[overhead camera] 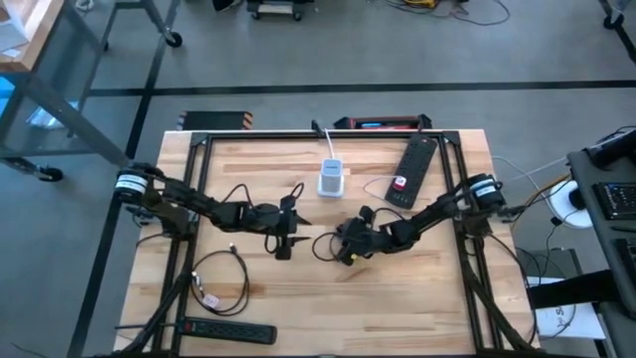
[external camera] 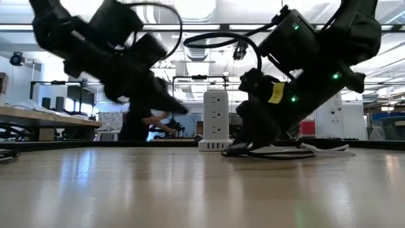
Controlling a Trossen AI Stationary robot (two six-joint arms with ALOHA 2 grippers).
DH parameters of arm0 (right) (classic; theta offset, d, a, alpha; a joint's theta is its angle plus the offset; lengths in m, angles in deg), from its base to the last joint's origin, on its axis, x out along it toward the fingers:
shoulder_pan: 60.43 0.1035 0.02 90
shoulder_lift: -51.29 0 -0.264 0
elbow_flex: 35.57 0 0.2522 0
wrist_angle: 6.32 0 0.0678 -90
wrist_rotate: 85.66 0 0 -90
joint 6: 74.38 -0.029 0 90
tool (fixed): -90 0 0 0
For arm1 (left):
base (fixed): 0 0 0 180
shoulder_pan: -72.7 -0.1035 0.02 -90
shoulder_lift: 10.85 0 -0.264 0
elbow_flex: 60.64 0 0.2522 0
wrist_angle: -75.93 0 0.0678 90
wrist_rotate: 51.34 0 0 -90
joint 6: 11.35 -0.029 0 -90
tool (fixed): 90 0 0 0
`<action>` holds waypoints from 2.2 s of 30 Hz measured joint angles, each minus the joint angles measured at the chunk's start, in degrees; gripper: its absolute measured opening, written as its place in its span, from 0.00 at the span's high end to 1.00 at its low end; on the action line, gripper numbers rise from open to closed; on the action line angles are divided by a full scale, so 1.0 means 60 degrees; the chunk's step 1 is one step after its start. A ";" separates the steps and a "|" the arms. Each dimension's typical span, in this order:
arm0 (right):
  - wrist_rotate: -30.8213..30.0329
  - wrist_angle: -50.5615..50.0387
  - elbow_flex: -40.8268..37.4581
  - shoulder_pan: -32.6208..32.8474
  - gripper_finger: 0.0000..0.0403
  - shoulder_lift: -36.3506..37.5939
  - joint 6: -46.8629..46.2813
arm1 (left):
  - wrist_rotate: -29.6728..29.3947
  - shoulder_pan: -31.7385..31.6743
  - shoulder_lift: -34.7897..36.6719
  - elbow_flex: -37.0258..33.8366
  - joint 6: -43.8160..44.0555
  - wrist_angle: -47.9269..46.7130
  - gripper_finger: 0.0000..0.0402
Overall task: Insert USB
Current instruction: Insert the right black charger cable into the white outlet extension
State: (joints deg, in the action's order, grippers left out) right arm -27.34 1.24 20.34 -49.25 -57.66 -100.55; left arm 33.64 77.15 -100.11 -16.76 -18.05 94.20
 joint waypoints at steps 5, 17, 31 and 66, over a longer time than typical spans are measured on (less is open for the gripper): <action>0.0168 -0.0174 0.0106 -0.0071 0.89 0.0226 0.0747 | -0.0075 -0.0015 -0.0027 -0.0307 -0.0426 0.0656 0.58; 0.1404 0.0263 0.0951 0.0292 0.97 0.1298 0.4407 | 0.0110 -0.0036 -0.0248 -0.0630 -0.0794 0.2001 0.64; 0.2874 0.0284 0.1712 0.0765 0.97 0.1901 0.6847 | 0.2933 0.0018 -0.0803 -0.0438 -0.1344 0.4181 0.67; -0.0211 -0.1482 0.0482 0.0554 0.98 0.2011 0.1327 | 0.3085 -0.3839 -0.0723 0.0653 0.0232 0.1286 0.69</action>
State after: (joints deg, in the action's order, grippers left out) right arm -28.61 -7.65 23.23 -45.93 -45.60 -92.59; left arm 52.15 54.11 -104.45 -12.84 -16.66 101.92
